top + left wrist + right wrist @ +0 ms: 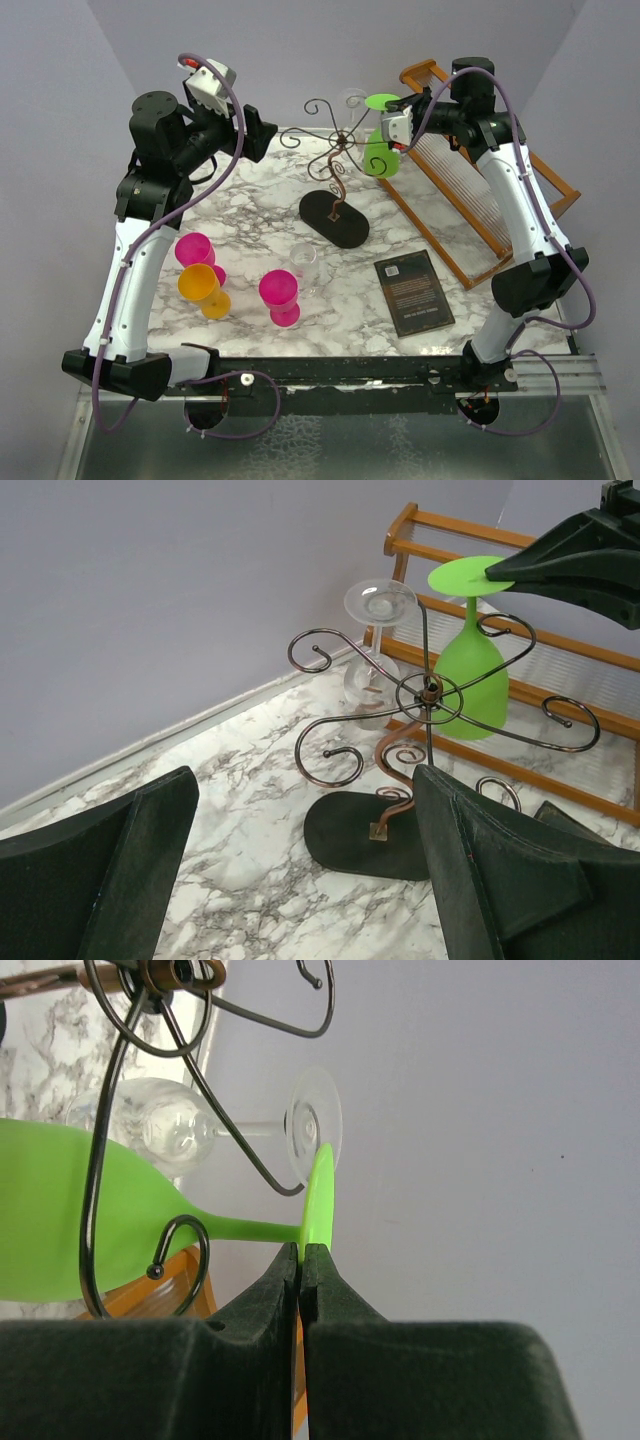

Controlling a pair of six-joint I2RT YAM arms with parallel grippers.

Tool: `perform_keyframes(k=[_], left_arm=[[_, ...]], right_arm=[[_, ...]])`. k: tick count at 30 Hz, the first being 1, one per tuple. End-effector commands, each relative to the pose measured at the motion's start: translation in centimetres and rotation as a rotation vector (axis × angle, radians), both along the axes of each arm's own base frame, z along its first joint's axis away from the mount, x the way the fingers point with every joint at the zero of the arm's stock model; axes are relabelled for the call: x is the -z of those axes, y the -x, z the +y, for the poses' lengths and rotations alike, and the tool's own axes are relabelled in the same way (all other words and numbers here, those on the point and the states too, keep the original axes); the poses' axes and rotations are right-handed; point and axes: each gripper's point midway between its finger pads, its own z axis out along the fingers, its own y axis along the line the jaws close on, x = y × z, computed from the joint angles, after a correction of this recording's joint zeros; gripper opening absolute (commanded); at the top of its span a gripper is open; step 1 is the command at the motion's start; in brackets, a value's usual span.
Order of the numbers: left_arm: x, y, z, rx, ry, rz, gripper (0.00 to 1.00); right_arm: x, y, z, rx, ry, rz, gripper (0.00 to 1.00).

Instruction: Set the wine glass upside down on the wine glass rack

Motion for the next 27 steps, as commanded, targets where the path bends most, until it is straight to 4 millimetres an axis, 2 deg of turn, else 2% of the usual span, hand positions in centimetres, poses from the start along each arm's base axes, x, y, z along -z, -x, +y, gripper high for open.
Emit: perform_keyframes(k=[1,5,12,27], left_arm=[[-1.6,0.0,0.5,-0.019,-0.001,-0.046,0.91],[-1.5,-0.1,0.6,-0.023,-0.001,-0.045,0.91],[-1.5,-0.2,0.7,-0.023,-0.005,-0.046,0.91],[-1.2,-0.1,0.8,-0.026,-0.014,-0.047,0.91]], right_arm=[[-0.5,1.3,1.3,-0.101,-0.032,0.013,0.01],[-0.2,1.8,1.6,-0.132,-0.030,0.022,0.01],[-0.9,2.7,1.5,-0.141,-0.032,0.023,0.01],[-1.1,4.2,0.2,-0.092,-0.003,0.013,0.02]])
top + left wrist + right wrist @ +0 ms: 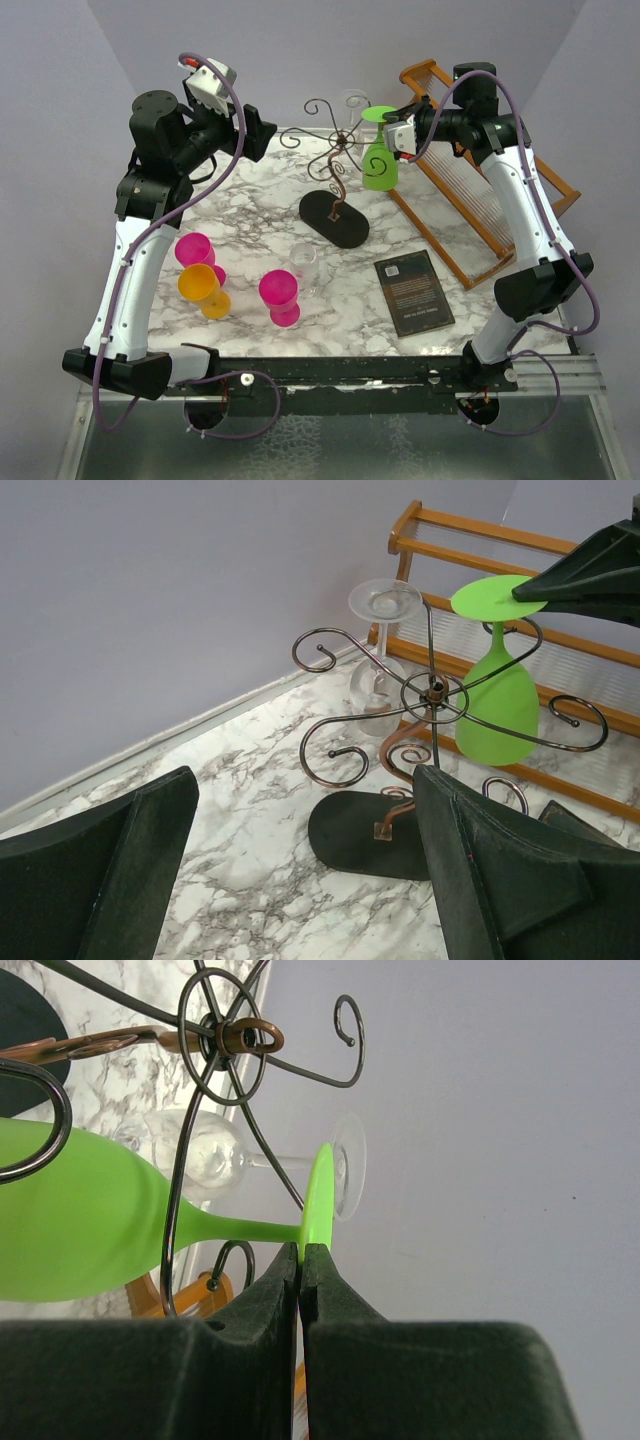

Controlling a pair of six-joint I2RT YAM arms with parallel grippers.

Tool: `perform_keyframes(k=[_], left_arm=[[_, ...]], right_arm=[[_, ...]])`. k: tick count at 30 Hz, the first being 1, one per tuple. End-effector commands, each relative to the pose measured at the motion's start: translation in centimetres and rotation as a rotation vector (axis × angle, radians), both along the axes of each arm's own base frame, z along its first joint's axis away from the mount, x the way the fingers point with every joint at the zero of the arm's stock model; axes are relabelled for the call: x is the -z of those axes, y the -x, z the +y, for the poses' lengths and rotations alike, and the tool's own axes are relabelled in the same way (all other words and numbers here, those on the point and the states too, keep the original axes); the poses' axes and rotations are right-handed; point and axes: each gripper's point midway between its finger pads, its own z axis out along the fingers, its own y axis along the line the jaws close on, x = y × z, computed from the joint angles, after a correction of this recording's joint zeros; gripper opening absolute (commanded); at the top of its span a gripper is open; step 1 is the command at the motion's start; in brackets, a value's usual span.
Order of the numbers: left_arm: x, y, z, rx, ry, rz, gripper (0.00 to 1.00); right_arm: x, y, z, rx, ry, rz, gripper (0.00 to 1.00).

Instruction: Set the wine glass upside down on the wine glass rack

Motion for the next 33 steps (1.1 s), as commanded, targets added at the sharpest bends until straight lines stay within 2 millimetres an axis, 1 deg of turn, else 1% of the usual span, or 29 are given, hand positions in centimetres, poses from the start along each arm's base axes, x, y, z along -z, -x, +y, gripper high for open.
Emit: perform_keyframes(k=[1,6,13,20,33], left_arm=[[-1.2,0.2,0.6,-0.019,-0.005,-0.040,0.91],[-1.0,0.3,0.7,-0.024,-0.006,-0.041,0.91],[-1.2,0.4,0.8,-0.026,-0.009,-0.048,0.91],[-1.1,0.6,1.1,-0.038,-0.012,-0.051,0.91],[-1.4,0.9,1.3,-0.041,-0.016,-0.060,0.91]], right_arm=[[-1.7,1.3,-0.7,0.017,-0.001,-0.038,0.02],[-1.2,1.0,-1.5,0.063,0.021,-0.044,0.02],[-1.6,0.3,-2.9,0.158,0.035,-0.068,0.02],[-1.5,0.4,-3.4,0.186,0.044,-0.070,0.02],[-1.8,0.9,-4.1,0.214,0.053,-0.080,0.02]])
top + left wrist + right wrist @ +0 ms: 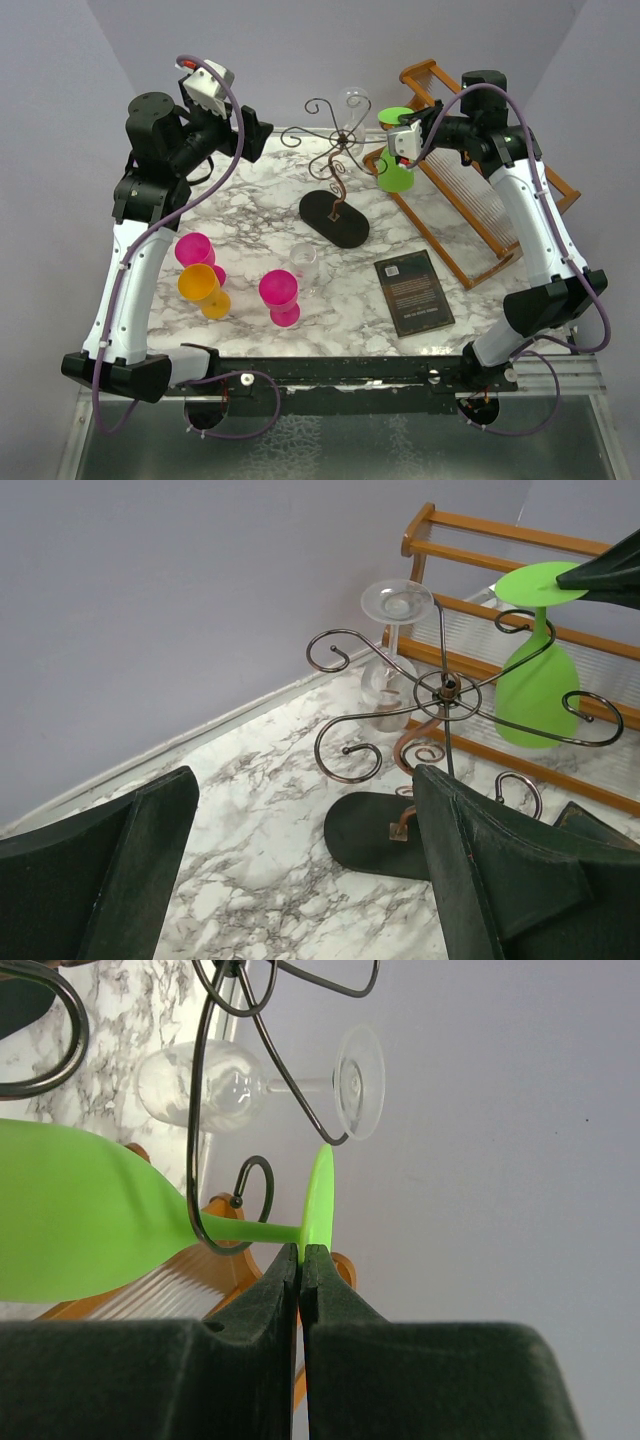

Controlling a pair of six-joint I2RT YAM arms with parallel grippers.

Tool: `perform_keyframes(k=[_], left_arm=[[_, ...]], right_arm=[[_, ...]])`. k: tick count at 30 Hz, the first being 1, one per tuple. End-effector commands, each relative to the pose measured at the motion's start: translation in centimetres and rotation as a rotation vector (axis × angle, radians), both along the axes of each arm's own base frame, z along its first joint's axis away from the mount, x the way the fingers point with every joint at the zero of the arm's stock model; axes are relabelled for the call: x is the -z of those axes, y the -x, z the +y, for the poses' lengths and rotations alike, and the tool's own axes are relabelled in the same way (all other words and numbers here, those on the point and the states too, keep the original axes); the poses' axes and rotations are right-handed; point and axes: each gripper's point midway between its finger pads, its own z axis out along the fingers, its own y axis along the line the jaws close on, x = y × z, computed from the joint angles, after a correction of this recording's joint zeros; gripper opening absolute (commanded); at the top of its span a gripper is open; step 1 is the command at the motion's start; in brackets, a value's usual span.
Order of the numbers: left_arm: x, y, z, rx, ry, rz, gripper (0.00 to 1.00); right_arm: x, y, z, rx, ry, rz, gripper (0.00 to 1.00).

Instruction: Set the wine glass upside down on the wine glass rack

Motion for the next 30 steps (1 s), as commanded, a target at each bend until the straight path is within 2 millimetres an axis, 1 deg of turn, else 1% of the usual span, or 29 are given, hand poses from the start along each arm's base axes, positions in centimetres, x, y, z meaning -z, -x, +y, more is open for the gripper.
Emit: perform_keyframes(k=[1,6,18,24,30], left_arm=[[-1.0,0.6,0.6,-0.021,-0.001,-0.039,0.91],[-1.0,0.7,0.6,-0.020,-0.002,-0.039,0.91],[-1.2,0.6,0.7,-0.022,-0.003,-0.042,0.91],[-1.1,0.5,0.7,-0.022,-0.003,-0.040,0.91],[-1.1,0.5,0.7,-0.023,-0.004,-0.039,0.91]], right_arm=[[-1.6,0.3,-0.8,0.038,-0.008,-0.053,0.02],[-1.2,-0.5,-1.0,0.058,-0.004,-0.065,0.03],[0.0,-1.5,0.0,0.025,-0.016,-0.046,0.05],[0.4,-1.4,0.6,-0.006,-0.034,-0.022,0.06],[0.9,-0.9,1.5,-0.047,-0.044,0.004,0.09]])
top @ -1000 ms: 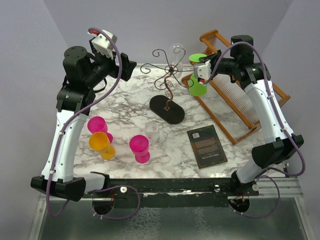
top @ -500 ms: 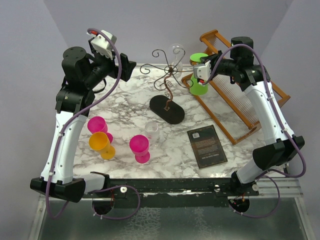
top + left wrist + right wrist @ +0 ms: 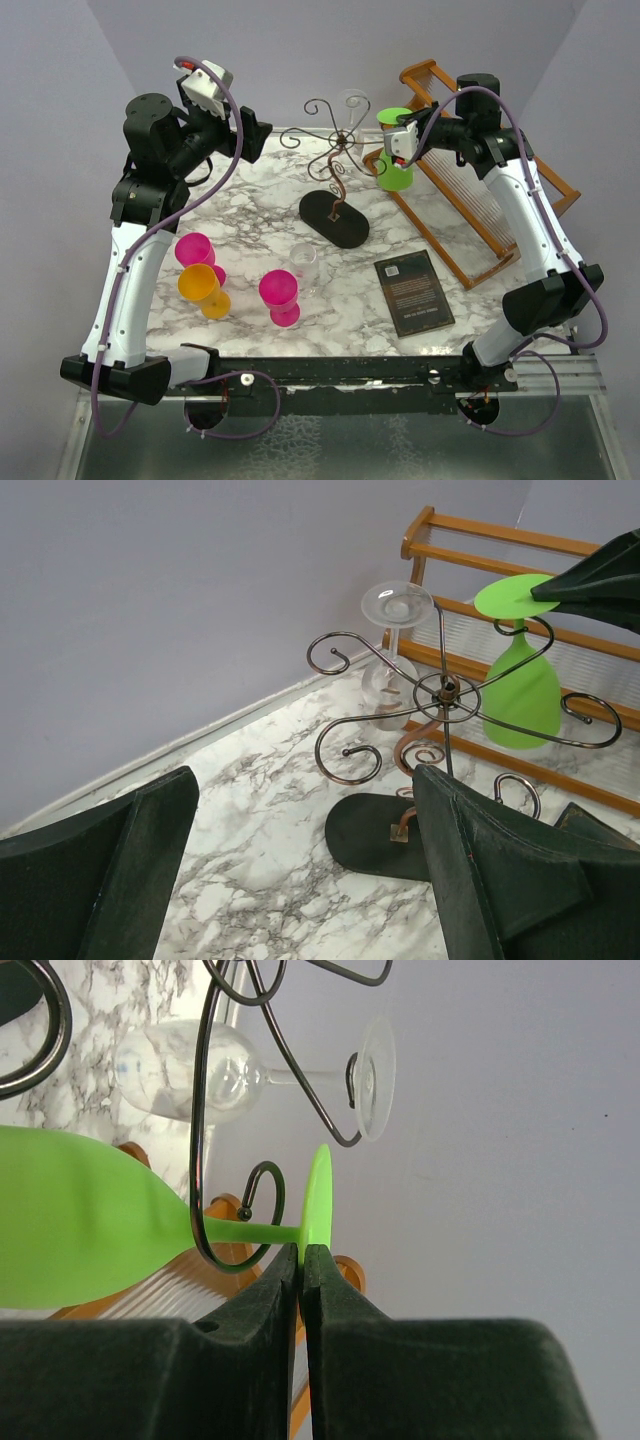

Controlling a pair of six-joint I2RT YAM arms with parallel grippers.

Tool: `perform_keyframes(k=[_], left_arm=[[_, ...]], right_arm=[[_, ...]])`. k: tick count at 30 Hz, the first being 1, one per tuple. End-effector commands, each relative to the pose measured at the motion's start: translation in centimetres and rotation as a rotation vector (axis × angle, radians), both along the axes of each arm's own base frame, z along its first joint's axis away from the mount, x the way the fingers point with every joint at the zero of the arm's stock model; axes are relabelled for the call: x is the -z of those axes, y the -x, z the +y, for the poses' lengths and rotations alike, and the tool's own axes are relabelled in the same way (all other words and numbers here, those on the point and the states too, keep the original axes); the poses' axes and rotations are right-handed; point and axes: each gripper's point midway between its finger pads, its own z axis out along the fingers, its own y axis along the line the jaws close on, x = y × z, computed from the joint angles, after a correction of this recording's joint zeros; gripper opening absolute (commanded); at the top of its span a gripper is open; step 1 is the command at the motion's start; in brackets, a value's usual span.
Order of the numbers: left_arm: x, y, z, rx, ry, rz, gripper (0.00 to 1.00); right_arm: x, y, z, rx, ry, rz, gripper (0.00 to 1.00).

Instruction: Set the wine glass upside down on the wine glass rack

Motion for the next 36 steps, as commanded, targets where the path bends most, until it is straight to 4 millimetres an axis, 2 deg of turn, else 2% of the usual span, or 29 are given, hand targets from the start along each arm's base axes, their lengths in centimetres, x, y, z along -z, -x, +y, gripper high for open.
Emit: perform_keyframes(k=[1,17,36], left_arm=[[-0.9,0.3,0.6,-0.020,-0.003,-0.032,0.91],[-0.8,0.4,0.8,-0.026,-0.017,-0.036,0.92],[-0.9,0.7,0.9,-0.031,-0.024,-0.044,0.92]], right_arm=[[-0.6,0.5,1.3,-0.056,-0.038,0.002,0.09],[0.4,1.1,2.3,-0.096,-0.040,0.038,0.15],[1.3,2.4,2.5,-0.123,-0.039,0.076,0.18]])
